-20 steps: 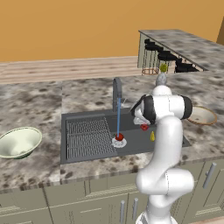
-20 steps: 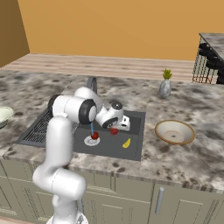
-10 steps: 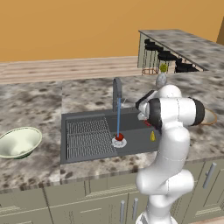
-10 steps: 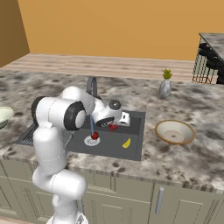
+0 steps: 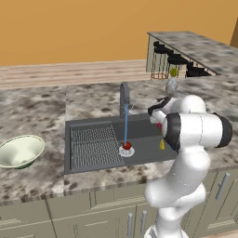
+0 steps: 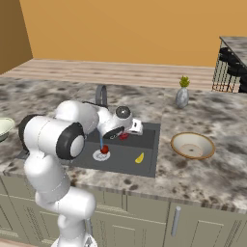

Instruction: Pick the bell peppers from the sink and place them in one bowl. Place the lemon wedge in the other bowl. Then turn off the sink faucet.

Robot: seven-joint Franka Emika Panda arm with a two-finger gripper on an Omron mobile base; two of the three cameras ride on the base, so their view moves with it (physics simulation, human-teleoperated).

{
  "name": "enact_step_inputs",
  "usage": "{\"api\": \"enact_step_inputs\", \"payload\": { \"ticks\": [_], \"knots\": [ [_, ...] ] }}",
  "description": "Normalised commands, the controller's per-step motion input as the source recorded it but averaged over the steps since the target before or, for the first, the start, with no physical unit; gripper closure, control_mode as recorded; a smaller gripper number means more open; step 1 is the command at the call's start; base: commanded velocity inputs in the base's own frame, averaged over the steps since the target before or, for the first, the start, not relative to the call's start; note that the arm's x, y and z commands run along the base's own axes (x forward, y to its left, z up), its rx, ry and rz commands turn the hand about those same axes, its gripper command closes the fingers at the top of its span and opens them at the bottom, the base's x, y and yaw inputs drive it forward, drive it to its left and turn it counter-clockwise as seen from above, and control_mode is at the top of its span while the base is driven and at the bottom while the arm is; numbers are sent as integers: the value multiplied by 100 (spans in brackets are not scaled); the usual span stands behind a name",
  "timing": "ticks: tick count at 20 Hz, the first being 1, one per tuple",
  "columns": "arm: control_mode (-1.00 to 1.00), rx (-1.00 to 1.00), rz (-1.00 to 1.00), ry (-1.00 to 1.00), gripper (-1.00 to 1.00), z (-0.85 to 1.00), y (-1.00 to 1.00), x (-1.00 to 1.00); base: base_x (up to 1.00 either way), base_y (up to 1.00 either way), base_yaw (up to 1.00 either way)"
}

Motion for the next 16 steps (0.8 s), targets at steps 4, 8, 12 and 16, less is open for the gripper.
{"api": "enact_step_inputs", "payload": {
  "ticks": [4,8,12,16],
  "knots": [
    [-100,0,-13,13,100,98,0,0,0,0,0],
    [-100,0,-16,15,100,91,-21,1,0,0,0],
    [-100,0,-14,14,100,88,-44,0,0,0,0],
    [-100,0,-15,13,100,56,-53,0,0,0,0]
  ]
}}
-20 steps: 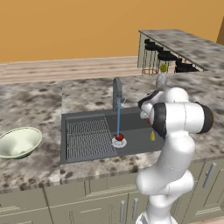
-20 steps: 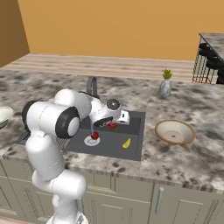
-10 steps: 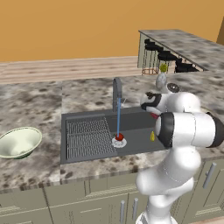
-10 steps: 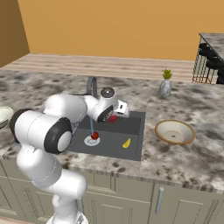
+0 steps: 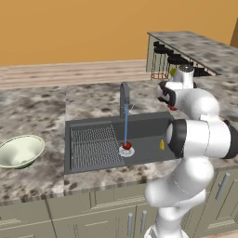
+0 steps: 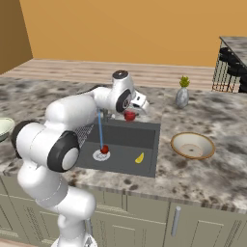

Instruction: Pick the bell peppers from the sink and place them in one bowl. Place the lemon wedge in the other bowl. Then turn off the sink faucet.

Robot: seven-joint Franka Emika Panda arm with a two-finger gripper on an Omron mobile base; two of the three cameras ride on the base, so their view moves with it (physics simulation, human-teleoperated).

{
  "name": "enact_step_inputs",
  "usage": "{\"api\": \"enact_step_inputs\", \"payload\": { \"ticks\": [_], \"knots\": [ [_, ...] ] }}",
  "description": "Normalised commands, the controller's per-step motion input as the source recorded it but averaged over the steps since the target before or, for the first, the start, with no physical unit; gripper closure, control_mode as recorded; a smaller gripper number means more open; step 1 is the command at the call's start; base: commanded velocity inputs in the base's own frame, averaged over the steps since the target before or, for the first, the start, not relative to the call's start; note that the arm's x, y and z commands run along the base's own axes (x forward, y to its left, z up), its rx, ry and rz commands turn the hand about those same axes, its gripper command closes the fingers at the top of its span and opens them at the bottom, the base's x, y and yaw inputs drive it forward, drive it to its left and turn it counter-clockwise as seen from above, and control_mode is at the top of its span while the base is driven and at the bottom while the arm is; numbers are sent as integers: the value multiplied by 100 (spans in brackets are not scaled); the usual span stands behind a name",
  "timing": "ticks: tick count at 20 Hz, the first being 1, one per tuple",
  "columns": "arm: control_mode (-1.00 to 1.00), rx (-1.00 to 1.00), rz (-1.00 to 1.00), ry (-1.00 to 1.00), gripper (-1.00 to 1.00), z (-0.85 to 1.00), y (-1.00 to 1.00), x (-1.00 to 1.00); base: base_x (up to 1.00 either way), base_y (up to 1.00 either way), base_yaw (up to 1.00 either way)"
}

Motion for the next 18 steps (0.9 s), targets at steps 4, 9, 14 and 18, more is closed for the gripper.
{"api": "enact_step_inputs", "payload": {
  "ticks": [4,9,14,18],
  "knots": [
    [-100,0,-10,-2,100,1,-56,0,0,0,0],
    [-100,0,-6,-6,100,-29,-53,-1,0,0,0],
    [-100,0,-6,-6,100,-27,-58,-2,0,0,0],
    [-100,0,-8,-2,100,-1,-71,-2,0,0,0]
  ]
}}
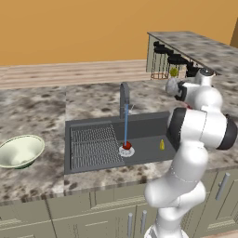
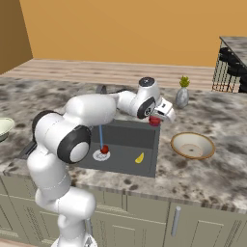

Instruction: Pick the bell peppers from the sink and place them in one bowl. Place the lemon wedge in the other bowl. Then turn off the sink faucet.

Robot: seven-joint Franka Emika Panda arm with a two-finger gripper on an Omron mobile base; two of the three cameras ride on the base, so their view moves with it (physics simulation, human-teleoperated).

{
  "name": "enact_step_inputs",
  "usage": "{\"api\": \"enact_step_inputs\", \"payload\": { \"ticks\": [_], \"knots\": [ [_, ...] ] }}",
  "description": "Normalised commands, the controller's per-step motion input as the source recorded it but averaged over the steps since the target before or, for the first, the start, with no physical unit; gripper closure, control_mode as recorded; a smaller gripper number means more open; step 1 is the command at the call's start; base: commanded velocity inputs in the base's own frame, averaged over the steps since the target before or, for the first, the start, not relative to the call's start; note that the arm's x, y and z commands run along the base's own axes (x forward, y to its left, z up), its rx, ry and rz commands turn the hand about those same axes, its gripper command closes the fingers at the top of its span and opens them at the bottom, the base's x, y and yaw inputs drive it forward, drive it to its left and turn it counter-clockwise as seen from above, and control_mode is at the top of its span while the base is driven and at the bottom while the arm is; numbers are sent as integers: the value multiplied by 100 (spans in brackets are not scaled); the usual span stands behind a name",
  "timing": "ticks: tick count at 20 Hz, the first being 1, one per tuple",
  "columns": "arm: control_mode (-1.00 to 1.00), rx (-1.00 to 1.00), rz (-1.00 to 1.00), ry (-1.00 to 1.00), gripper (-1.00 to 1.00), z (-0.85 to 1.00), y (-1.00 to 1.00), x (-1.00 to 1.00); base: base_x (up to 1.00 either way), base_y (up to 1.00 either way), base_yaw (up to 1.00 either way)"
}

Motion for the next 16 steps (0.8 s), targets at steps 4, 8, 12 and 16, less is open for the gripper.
{"api": "enact_step_inputs", "payload": {
  "ticks": [4,8,12,16],
  "knots": [
    [-100,0,-8,0,100,0,-68,-4,0,0,0],
    [-100,0,-8,0,100,-3,-59,-7,0,0,0],
    [-100,0,-5,-3,100,-30,-48,-14,0,0,0],
    [-100,0,-1,-10,100,-48,-14,-6,0,0,0]
  ]
}}
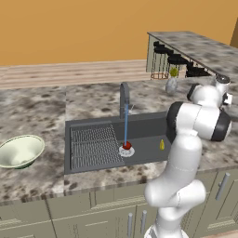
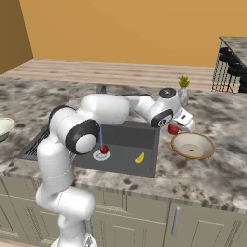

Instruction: Pick the bell peppers from the sink and place them in one bowl. Place the lemon wedge in the other bowl. Then turn off the sink faucet.

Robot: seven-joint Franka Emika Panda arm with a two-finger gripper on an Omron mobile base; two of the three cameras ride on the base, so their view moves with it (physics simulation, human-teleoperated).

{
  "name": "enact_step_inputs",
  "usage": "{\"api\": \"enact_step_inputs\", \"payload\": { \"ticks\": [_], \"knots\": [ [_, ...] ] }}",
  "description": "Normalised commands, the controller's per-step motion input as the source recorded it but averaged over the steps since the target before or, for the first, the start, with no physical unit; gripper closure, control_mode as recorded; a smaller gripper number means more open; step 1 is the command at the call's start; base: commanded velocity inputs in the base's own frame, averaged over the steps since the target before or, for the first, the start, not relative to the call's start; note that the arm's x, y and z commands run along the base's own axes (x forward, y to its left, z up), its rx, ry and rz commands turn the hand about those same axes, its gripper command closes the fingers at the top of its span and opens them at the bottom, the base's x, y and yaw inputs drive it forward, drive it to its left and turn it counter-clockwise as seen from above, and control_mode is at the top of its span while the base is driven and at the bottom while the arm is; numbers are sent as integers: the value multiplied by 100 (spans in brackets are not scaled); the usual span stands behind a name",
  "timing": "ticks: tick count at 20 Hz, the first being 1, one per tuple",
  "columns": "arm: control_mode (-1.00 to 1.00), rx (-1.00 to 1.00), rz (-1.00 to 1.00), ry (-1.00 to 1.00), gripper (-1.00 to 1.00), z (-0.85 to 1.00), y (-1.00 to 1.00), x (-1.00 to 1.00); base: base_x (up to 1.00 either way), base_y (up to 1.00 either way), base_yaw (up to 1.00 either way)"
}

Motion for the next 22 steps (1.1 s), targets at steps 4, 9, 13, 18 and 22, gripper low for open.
{"api": "enact_step_inputs", "payload": {
  "ticks": [4,9,13,18,22],
  "knots": [
    [-100,0,0,-8,100,-41,-13,0,0,0,0],
    [-100,1,-1,-3,100,-18,-54,0,0,0,0],
    [-100,1,-2,0,-100,-6,-70,12,0,0,0],
    [-100,0,-1,0,-100,-12,-46,19,0,0,0],
    [-100,0,-2,0,-100,-24,-1,13,0,0,0]
  ]
}}
